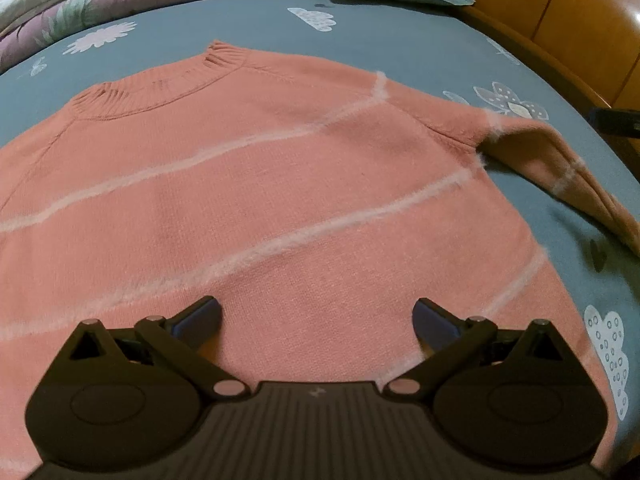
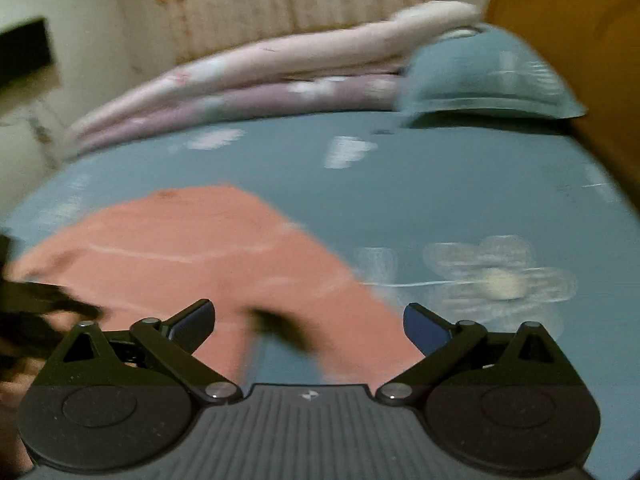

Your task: Fold clothes

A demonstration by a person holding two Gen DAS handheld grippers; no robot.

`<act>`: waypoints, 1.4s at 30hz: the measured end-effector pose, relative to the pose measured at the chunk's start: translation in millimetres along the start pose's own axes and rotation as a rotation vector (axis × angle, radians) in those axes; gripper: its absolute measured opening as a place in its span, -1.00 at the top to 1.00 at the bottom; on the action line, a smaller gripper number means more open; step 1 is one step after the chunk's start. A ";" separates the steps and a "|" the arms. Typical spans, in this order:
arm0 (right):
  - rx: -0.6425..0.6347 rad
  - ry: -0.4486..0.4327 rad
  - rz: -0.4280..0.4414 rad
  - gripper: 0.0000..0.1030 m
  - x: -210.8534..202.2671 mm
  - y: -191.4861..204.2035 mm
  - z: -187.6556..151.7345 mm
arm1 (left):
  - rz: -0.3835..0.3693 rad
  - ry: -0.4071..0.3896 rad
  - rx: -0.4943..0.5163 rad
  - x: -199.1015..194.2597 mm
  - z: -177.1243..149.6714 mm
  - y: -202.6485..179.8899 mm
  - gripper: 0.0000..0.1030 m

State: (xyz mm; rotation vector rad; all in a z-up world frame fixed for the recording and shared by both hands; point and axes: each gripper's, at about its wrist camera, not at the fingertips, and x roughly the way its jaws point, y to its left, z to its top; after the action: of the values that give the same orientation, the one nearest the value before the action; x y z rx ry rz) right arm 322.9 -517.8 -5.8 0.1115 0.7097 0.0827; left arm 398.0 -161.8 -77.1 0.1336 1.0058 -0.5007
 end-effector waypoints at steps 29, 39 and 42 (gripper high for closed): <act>-0.344 0.157 -0.251 0.77 45.2 -51.4 22.2 | -0.004 0.026 0.022 4.0 3.2 -5.4 -0.98; -0.190 0.129 -0.361 0.29 48.2 -79.5 22.0 | -0.022 0.016 0.025 2.6 1.3 0.4 -0.98; -0.054 0.091 -0.387 0.11 12.0 -97.3 11.9 | -0.027 0.012 0.023 3.7 1.7 2.0 -0.98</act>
State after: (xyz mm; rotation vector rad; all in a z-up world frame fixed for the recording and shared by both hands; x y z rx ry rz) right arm 343.5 -613.7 -17.3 -0.0831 0.8079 -0.2648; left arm 401.8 -161.9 -79.5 0.1436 1.0145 -0.5362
